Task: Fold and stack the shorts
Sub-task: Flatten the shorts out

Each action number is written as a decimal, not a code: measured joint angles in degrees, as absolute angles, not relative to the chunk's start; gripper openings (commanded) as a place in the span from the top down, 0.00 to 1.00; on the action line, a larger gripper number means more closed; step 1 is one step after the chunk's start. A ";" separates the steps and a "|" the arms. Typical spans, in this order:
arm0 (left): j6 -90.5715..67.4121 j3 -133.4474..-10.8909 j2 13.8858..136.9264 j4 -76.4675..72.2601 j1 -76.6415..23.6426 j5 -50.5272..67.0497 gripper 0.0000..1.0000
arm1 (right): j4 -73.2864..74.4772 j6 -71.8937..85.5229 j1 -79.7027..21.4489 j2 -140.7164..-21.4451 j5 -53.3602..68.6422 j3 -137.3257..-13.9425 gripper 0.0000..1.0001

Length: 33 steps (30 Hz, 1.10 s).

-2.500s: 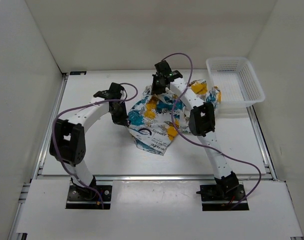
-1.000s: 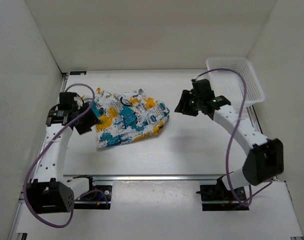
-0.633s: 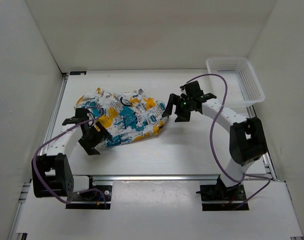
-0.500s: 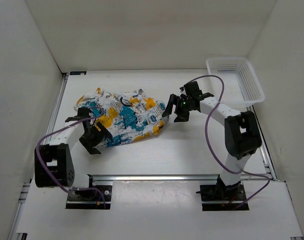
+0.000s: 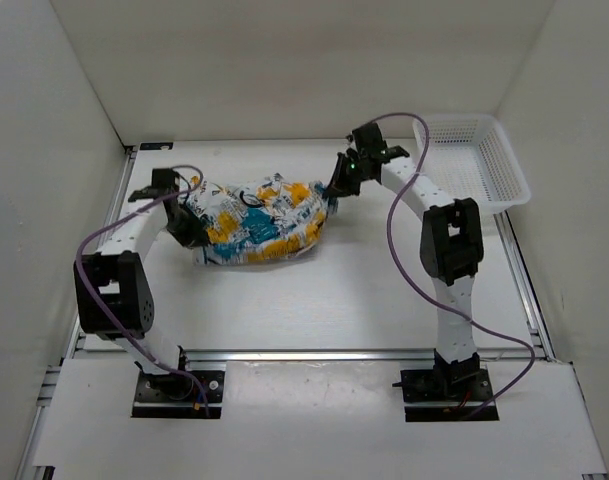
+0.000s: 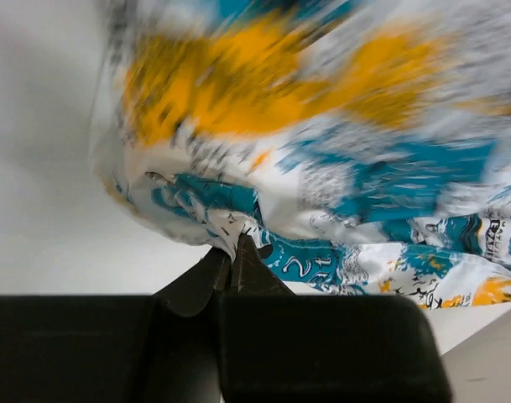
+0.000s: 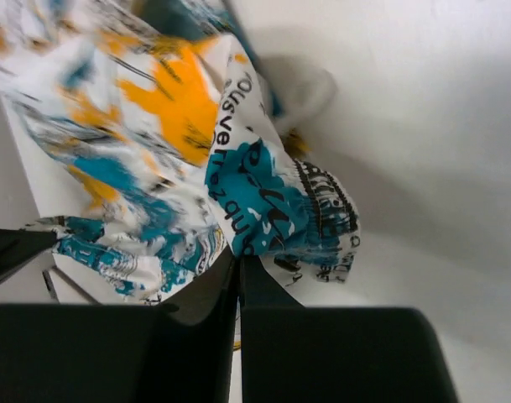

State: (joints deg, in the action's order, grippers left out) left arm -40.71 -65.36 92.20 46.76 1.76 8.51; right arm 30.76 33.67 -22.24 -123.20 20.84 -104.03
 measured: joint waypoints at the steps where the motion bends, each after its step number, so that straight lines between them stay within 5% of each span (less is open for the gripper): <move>1: -40.49 -69.89 93.51 47.57 1.76 8.45 0.90 | 32.77 33.21 -22.22 -124.84 20.08 -110.08 1.00; 7: -38.24 -110.37 102.83 55.44 3.38 6.83 0.90 | 39.33 30.52 -21.12 -128.01 15.66 -143.44 1.00; 12: -37.65 -120.31 95.31 56.12 6.94 9.56 0.90 | 37.47 28.03 -21.23 -109.84 11.07 -130.50 1.00; 14: -37.34 -115.81 89.01 56.58 6.92 10.81 0.90 | 36.88 27.51 -22.41 -100.53 9.06 -118.78 0.79; 16: -36.69 -106.15 81.69 54.70 7.03 11.31 0.86 | 34.72 26.52 -23.16 -91.15 6.20 -104.27 0.39; 17: -36.42 -100.84 78.54 55.05 7.22 11.29 0.75 | 34.94 26.98 -23.16 -87.85 4.56 -98.45 0.12; 18: -35.90 -94.74 75.50 54.41 7.29 11.14 0.58 | 34.11 27.20 -22.90 -84.44 2.79 -91.35 0.05; 19: -35.40 -88.68 72.99 53.39 7.29 10.98 0.44 | 33.36 27.33 -22.70 -81.17 1.15 -84.12 0.00; 20: -35.48 -81.87 70.91 54.04 7.35 10.52 0.11 | 33.91 27.81 -22.44 -78.70 -0.10 -77.49 0.00; 22: -34.87 -72.40 70.41 54.89 7.49 10.22 0.01 | 35.55 29.32 -21.96 -75.18 -2.22 -66.26 0.00; 24: -34.63 -65.54 72.66 56.12 7.64 9.93 0.03 | 38.68 31.09 -21.87 -72.55 -3.27 -59.13 0.04; 25: -34.46 -64.03 73.78 56.82 7.79 9.80 0.11 | 40.03 31.66 -21.87 -71.24 -3.55 -57.39 0.18; 26: -34.30 -63.24 74.63 57.32 7.97 9.61 0.21 | 40.82 32.16 -21.87 -69.76 -3.73 -56.58 0.55; 27: -34.30 -63.16 74.91 57.56 8.14 9.30 0.47 | 40.77 32.47 -21.87 -68.34 -3.84 -56.45 0.71; 29: -33.74 -64.16 74.61 57.39 8.25 8.51 0.72 | 39.94 33.63 -22.04 -66.22 -3.95 -57.01 0.92; 31: -33.30 -66.02 74.63 56.55 8.34 7.75 0.90 | 39.13 34.35 -22.61 -66.13 -4.21 -58.15 1.00; 33: -33.10 -67.33 75.16 55.66 8.40 6.90 0.90 | 38.48 35.18 -23.90 -67.68 -4.93 -58.98 1.00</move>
State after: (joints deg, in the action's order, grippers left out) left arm -33.10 -67.33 75.16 55.66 8.40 6.90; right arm 38.48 35.18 -23.90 -67.68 -4.93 -58.98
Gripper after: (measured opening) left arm 0.117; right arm 0.005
